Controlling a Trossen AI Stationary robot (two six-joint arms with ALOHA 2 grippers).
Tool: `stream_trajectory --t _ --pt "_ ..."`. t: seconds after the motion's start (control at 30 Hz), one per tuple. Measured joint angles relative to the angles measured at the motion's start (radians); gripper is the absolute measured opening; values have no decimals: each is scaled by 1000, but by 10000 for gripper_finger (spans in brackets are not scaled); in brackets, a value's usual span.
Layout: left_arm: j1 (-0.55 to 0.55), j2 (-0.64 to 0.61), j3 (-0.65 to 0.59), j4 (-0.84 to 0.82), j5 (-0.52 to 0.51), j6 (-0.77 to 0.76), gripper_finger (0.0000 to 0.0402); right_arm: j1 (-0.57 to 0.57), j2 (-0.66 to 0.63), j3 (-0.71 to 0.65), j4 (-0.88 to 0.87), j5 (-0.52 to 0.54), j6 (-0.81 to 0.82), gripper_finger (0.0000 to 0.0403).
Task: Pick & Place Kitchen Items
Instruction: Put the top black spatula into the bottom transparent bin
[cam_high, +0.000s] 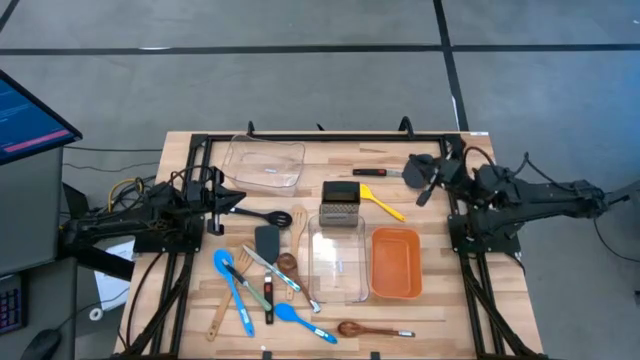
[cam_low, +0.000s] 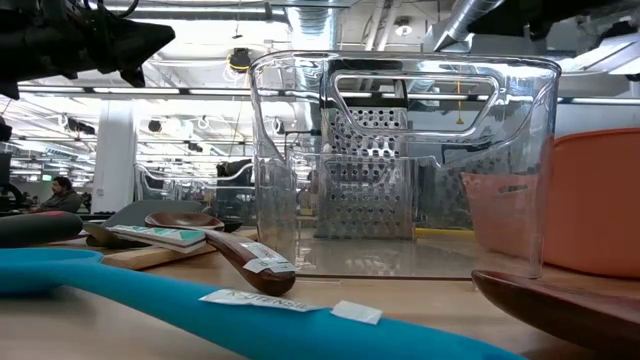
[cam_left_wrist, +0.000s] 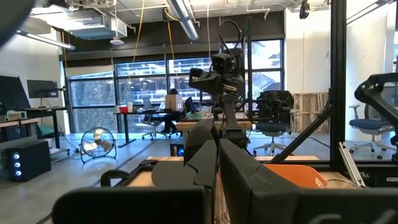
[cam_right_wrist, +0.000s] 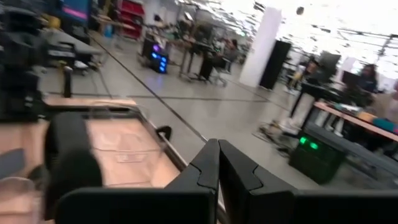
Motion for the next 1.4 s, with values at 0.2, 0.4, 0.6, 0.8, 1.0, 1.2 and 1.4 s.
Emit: stream_trajectory --t 0.2,0.4,0.6,0.8,1.0,1.2,1.4 --pt "0 0 0 0 0 0 8 -92 54 98 -120 -34 23 0" --pt "0 0 0 0 0 0 8 -214 124 225 -251 -185 15 0" --pt "0 0 0 0 0 0 8 -366 218 351 -405 -340 -19 0" --pt "0 0 0 0 0 0 8 -514 329 426 -439 -468 -44 0" --pt "0 0 0 0 0 -3 8 -644 456 519 -522 -557 -114 0" --pt "0 0 0 0 0 -3 8 -759 605 679 -734 -581 -135 0" --pt "0 0 0 0 0 -3 8 -849 754 827 -891 -581 -178 0"
